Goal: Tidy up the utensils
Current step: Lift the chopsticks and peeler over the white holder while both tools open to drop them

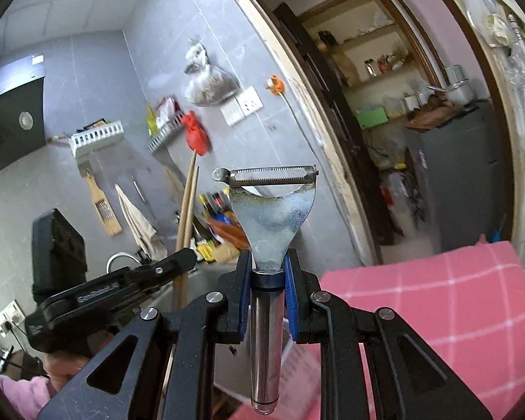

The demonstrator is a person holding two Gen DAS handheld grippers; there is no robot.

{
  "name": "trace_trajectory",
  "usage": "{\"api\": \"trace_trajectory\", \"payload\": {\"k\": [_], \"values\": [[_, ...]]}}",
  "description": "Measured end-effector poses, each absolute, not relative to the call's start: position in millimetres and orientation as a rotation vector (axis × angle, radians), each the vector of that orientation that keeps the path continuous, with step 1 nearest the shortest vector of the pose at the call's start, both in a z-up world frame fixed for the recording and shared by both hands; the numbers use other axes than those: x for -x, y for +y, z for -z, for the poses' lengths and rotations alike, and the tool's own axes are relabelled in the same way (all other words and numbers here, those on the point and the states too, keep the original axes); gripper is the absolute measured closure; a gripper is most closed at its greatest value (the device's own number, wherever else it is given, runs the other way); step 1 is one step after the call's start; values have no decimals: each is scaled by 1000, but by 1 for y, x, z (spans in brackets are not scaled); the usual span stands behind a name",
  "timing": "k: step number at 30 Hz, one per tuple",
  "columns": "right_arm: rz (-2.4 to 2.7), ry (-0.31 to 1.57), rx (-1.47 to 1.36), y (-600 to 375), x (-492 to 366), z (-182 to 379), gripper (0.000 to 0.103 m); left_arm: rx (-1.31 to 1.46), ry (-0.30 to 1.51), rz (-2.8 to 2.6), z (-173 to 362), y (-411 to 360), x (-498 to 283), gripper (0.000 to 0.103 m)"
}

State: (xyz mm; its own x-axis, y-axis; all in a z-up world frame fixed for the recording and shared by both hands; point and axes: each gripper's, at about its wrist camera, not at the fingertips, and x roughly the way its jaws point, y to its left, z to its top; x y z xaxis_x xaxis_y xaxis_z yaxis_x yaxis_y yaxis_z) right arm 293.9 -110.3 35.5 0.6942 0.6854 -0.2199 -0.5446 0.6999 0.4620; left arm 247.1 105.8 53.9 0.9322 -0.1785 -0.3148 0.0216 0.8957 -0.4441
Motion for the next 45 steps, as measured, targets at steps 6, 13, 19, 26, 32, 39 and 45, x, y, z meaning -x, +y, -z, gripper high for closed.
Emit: {"api": "trace_trajectory", "payload": {"k": [6,13,19,26,32,39,45], "values": [[-739,317,-397,-81,-297,-17,87,445,270,65,-36,121,-259,96],[-770,253,-420,-61,-300,7,87,435,198,60,-10,123,-256,96],[-769,268,-392,-54,-297,30,87,403,187,65,9,119,-252,96],[-760,280,-351,-50,-293,46,87,376,196,77,25,117,-243,96],[-756,281,-302,-48,-288,50,87,352,202,95,31,112,-236,96],[-753,295,-305,-52,-287,50,86,362,220,126,32,115,-232,95],[-738,312,-326,-57,-289,51,85,395,226,141,30,122,-229,95]]}}
